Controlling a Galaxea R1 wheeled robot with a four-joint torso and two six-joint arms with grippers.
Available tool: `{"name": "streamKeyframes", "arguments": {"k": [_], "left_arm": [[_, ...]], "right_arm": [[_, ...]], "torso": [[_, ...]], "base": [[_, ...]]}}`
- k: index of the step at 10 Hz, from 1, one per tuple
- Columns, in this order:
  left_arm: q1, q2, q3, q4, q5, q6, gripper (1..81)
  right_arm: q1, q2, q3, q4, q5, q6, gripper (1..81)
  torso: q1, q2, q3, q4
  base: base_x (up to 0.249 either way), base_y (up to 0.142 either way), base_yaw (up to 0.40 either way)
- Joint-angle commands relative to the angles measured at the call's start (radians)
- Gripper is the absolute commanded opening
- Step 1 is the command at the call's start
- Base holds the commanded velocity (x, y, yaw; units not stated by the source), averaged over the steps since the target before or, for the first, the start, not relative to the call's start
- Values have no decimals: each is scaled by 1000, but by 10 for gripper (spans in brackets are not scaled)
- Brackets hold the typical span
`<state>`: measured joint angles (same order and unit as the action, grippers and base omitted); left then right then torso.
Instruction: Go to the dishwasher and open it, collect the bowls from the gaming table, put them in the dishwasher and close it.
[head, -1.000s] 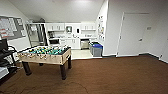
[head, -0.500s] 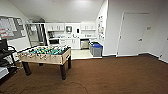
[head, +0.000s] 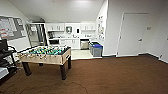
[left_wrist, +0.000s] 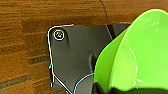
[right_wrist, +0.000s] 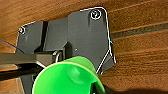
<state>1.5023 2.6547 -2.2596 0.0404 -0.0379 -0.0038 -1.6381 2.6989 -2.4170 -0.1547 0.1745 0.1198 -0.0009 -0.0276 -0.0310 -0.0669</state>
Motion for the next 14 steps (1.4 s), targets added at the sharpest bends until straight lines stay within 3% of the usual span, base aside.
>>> {"name": "streamKeyframes", "arguments": {"k": [1, 14], "left_arm": [[-56, -19, -3, -4, 46, -2, 10], [-56, -11, -15, -4, 44, -2, 10]], "right_arm": [[39, -20, 1, -11, -44, -2, 10], [42, -17, 0, -11, -44, -2, 10]], "torso": [[1, 0, 0, 0], [1, 0, 0, 0]], "base": [[87, 0, 0], [101, 0, 0]]}}
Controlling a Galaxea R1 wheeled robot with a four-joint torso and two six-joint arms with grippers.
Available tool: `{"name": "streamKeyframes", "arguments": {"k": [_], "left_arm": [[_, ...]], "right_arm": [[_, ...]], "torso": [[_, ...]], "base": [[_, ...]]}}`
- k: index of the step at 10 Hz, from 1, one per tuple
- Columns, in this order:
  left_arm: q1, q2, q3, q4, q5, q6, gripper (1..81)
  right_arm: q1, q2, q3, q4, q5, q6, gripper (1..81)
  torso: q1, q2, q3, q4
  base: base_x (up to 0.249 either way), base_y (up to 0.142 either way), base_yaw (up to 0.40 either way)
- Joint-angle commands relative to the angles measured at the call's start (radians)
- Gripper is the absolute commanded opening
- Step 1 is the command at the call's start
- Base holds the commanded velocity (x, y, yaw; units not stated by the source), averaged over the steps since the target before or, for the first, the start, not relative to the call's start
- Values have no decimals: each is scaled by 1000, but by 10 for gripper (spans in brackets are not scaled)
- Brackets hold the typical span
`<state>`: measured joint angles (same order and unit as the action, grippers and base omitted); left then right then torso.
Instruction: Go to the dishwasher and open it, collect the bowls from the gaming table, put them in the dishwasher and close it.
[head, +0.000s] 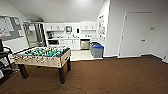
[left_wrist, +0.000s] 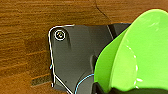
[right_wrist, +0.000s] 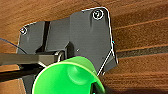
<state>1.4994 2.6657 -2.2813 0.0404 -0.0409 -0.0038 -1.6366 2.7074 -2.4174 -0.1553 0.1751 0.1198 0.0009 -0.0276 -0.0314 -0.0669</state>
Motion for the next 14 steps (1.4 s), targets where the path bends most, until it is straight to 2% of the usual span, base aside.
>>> {"name": "streamKeyframes", "arguments": {"k": [1, 14], "left_arm": [[-52, -21, 6, -4, 47, -2, 10], [-54, -12, -3, -2, 47, -2, 10]], "right_arm": [[40, -25, 2, -10, -45, -2, 10], [39, -18, -3, -10, -45, -2, 10]], "torso": [[0, 0, 0, 0], [0, 0, 0, 0]], "base": [[125, 0, 0], [135, 0, 0]]}}
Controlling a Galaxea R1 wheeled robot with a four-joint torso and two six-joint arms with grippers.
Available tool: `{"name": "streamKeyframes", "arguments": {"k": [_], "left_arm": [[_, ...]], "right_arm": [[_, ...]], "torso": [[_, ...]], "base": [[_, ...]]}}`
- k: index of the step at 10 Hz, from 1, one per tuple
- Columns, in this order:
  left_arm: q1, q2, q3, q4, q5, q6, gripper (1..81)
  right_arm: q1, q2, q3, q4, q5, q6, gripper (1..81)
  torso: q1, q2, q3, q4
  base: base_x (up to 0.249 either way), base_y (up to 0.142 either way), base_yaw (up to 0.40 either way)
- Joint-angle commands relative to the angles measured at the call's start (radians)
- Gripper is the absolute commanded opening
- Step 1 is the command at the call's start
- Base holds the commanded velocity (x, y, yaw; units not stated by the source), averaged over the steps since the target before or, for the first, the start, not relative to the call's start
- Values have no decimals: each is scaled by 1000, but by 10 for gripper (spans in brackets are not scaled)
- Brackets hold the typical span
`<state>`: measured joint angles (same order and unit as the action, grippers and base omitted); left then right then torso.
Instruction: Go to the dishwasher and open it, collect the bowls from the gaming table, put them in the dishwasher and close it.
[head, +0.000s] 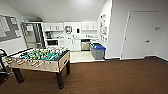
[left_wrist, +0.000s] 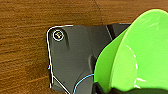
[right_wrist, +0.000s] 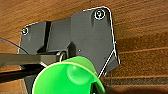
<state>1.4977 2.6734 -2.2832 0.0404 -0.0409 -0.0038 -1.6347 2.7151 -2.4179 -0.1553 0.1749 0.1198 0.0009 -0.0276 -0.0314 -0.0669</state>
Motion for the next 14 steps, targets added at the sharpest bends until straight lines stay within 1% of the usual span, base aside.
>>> {"name": "streamKeyframes", "arguments": {"k": [1, 14], "left_arm": [[-52, -18, -4, -1, 47, -1, 10], [-52, -13, -4, 6, 47, -1, 10]], "right_arm": [[37, -24, -4, -10, -45, -2, 10], [32, -24, -6, -10, -45, -2, 10]], "torso": [[0, 0, 0, 0], [0, 0, 0, 0]], "base": [[142, 0, 0], [142, 0, 0]]}}
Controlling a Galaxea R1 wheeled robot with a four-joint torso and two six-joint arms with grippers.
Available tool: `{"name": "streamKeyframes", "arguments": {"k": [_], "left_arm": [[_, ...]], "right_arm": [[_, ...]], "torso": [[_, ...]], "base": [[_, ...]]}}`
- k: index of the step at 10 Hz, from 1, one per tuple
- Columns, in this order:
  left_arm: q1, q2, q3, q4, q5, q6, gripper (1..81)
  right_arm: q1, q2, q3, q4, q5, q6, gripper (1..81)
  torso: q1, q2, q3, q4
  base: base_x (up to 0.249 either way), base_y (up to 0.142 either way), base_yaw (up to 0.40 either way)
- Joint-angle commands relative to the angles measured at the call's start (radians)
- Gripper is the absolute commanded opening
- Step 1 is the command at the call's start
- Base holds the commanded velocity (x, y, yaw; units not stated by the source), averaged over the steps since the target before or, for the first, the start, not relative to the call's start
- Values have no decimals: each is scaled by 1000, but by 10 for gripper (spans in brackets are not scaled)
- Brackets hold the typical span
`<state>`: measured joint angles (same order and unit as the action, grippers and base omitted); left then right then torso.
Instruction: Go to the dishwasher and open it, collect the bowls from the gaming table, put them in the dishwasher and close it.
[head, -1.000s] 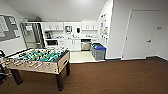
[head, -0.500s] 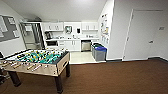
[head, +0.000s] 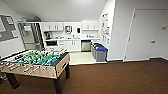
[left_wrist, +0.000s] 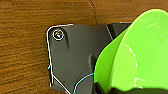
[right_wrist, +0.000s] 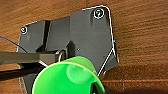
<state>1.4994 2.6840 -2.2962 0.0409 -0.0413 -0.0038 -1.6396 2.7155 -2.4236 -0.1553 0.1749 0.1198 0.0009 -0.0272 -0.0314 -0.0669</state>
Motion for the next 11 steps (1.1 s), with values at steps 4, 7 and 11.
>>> {"name": "streamKeyframes", "arguments": {"k": [4, 7, 11], "left_arm": [[-54, -25, 7, 7, 47, -1, 10], [-53, -24, 7, 7, 47, -1, 10], [-54, -24, 7, 7, 47, -1, 10]], "right_arm": [[37, -24, -1, -10, -45, -2, 10], [42, -24, 0, -10, -45, -2, 10], [43, -24, 0, -10, -45, -3, 10]], "torso": [[0, 0, 0, 0], [0, 0, 0, 0], [0, 0, 0, 0]], "base": [[141, 0, 0], [141, 0, 0], [140, -16, 0]]}}
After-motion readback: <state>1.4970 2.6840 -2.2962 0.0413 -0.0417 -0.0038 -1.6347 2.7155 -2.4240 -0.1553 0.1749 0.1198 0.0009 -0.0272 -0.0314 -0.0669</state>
